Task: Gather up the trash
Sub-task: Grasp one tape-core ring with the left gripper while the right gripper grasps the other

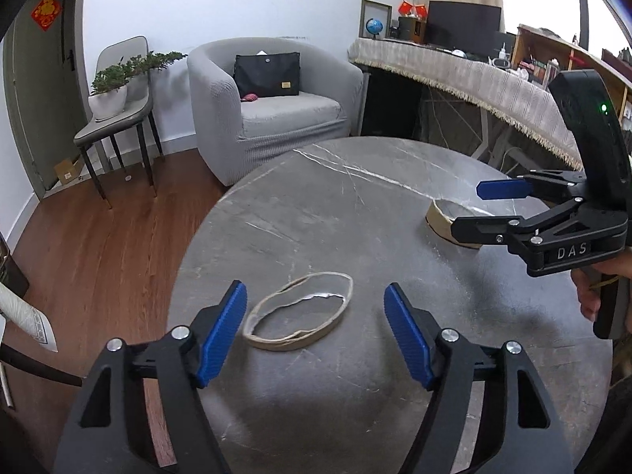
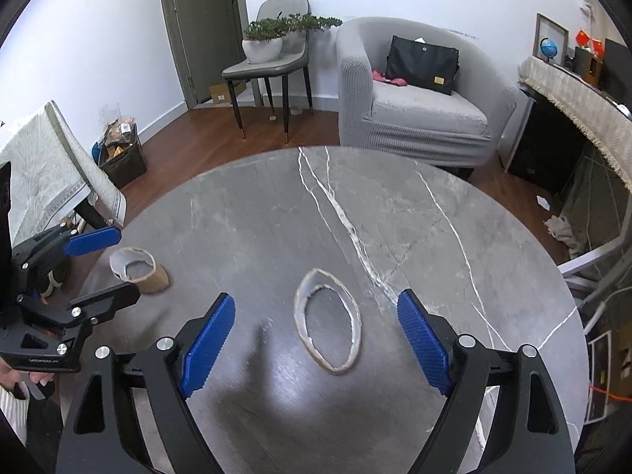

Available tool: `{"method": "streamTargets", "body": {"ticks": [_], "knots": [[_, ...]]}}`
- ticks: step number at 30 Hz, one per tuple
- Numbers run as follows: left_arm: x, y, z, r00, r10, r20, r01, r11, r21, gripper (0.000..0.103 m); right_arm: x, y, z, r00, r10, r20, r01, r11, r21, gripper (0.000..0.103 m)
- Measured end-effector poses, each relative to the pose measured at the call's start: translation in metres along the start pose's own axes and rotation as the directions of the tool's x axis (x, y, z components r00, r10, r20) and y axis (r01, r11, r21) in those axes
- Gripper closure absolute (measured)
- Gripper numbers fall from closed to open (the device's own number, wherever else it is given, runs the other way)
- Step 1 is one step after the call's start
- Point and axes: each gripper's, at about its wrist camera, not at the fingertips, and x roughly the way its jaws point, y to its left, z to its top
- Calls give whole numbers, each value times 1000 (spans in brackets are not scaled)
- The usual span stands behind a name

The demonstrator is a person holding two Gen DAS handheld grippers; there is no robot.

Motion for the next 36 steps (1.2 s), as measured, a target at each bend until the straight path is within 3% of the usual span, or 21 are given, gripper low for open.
{"method": "streamTargets", "body": {"ticks": [11,15,27,31,36], "knots": [[12,-2,2,999,15,-47,-17,1000,-24,44,6,-8,-4,999,-19,-36,19,1000,-14,18],[13,-3,2,999,14,-52,-15,1000,-26,46,10,-6,-3,999,-19,-48,18,1000,-22,30],[3,-2,-2,999,31,-41,-33,998,-50,47,21,-1,-3,997,-31,-67,28,999,-38,44],[-9,5,-2,999,36,-9,-37,996,-85,47,20,-1,-2,998,-37,-55,36,999,-30,59],[-24,13,-7,999,49,11,-48,990,-131,47,18,0,-4,998,-47,-52,46,999,-15,66]]}}
